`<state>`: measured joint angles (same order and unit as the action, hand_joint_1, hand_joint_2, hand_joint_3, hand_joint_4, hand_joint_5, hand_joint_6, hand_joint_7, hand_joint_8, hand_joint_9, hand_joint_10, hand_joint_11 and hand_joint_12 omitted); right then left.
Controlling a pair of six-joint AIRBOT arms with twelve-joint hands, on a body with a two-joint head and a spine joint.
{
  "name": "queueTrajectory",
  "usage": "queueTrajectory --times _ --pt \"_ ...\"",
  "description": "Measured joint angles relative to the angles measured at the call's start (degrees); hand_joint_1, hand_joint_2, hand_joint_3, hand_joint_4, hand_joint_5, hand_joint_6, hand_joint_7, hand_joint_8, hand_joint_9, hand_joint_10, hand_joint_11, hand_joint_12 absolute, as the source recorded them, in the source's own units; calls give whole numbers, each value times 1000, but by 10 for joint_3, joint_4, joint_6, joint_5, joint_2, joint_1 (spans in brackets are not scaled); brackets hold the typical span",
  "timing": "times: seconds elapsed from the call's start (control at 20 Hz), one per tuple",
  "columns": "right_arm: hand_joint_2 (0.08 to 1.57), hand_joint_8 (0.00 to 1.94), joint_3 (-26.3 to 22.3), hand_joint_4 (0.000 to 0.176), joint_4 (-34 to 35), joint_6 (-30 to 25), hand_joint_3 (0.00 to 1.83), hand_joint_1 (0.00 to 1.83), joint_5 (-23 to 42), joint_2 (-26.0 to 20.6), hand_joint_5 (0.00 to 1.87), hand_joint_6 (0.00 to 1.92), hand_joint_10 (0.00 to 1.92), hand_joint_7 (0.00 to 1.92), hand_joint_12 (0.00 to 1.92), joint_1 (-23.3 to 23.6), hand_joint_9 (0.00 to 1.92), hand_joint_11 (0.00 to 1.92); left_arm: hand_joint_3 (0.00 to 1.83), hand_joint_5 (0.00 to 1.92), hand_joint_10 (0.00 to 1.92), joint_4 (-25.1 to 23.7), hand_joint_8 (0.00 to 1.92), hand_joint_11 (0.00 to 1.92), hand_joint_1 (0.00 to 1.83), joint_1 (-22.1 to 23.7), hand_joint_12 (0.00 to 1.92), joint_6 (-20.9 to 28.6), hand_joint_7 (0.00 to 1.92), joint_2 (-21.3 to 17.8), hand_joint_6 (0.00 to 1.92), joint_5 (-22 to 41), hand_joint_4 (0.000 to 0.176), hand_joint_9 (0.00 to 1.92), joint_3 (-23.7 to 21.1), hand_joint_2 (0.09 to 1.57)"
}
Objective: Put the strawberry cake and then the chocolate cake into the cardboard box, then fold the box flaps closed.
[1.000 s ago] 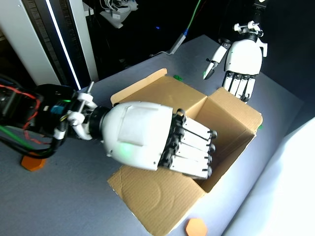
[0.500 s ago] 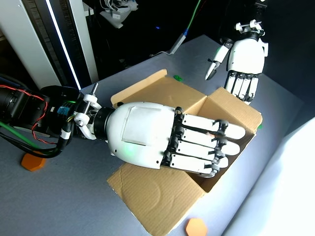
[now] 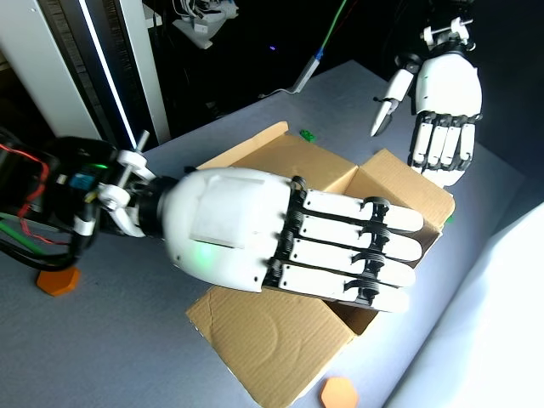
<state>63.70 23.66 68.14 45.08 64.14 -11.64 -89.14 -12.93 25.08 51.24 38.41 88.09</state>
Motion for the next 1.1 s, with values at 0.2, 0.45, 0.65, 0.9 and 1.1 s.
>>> queueTrajectory --times 0.2,0.45,0.65,0.9,1.1 --pt "1264 7 -46 0 74 44 28 4 18 -70 0 0 53 53 121 -13 34 0 0 271 2 -19 3 0 45 21 812 10 282 -2 4 7 0 278 0 1305" --pt "1308 6 -76 0 208 114 23 0 45 -123 0 0 35 31 0 -61 26 0 1 257 3 -51 1 0 39 40 818 27 270 -3 2 15 0 274 -10 1310" --pt "1302 9 -82 0 378 154 15 0 40 -163 0 0 39 44 0 -109 42 0 0 247 2 -85 3 0 49 65 825 33 277 -4 1 24 0 272 -12 1306" --pt "1306 5 -82 0 471 214 13 0 36 -171 3 1 34 39 0 -115 40 0 1 250 4 -103 3 0 64 81 792 35 264 4 2 39 0 269 -23 1309" --pt "1299 2 -82 0 480 253 7 0 15 -167 0 0 27 37 1 -129 34 1 0 197 3 -135 1 0 61 126 836 35 229 12 1 42 0 268 -29 1304"
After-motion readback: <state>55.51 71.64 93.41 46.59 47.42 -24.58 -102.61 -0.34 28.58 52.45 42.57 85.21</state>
